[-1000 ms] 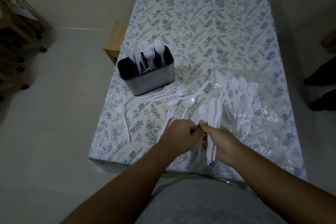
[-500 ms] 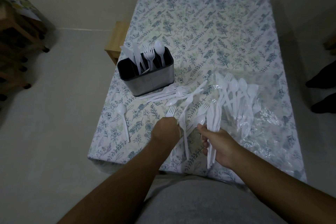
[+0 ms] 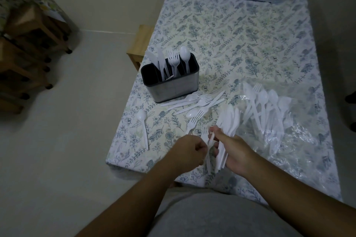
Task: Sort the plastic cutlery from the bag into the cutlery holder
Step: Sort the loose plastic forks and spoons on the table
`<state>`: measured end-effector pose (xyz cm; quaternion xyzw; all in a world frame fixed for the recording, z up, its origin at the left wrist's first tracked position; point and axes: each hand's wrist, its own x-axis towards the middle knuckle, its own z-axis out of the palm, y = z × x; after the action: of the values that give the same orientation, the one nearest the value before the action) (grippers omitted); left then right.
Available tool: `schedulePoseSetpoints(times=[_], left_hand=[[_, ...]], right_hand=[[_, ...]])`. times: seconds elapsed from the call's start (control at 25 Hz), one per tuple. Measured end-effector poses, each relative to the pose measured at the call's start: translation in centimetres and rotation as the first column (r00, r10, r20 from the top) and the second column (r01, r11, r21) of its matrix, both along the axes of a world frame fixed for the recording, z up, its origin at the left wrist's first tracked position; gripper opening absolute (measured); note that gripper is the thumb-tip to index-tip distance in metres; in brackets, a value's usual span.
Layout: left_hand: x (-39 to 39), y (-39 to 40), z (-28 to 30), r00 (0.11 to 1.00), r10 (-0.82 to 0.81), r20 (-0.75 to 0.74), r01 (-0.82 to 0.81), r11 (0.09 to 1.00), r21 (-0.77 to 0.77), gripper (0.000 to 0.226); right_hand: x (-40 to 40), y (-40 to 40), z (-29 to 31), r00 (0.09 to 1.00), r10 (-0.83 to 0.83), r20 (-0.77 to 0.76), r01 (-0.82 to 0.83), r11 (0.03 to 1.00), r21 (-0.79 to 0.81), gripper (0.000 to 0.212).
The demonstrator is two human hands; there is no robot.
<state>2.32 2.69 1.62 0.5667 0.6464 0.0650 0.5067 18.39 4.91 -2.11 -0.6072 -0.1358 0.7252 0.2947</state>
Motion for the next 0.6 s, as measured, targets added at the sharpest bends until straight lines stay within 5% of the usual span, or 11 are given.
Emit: schedulePoseSetpoints(times=[0.12, 0.28, 0.44, 0.6], left_hand=[[0.0, 0.5, -0.7, 0.994, -0.102, -0.038, 0.105, 0.990, 0.089, 0.022], [-1.2, 3.8, -2.7, 0.963, -0.026, -0.269, 0.127, 0.922, 0.366, 0.030], [-2.0, 6.7, -5.3, 0.895, -0.099, -0.435, 0.225, 0.942, 0.249, 0.066], [-1.5, 3.8, -6.4, 0.850, -0.238, -0.469, 0.357, 0.916, 0.183, 0.070]], right_hand=[[-0.1, 0.1, 0.2, 1.000, 0.026, 0.011, -0.026, 1.000, -0.007, 0.027], [0.9, -0.4, 0.3, 1.000, -0.009, 0.016, 0.010, 0.999, -0.047, 0.025], [1.9, -1.1, 0.5, 1.000, -0.002, 0.013, 0.003, 0.998, -0.062, 0.024], [2.4, -1.2, 0.8, 0.999, -0.006, 0.033, 0.008, 0.998, -0.055, 0.020]])
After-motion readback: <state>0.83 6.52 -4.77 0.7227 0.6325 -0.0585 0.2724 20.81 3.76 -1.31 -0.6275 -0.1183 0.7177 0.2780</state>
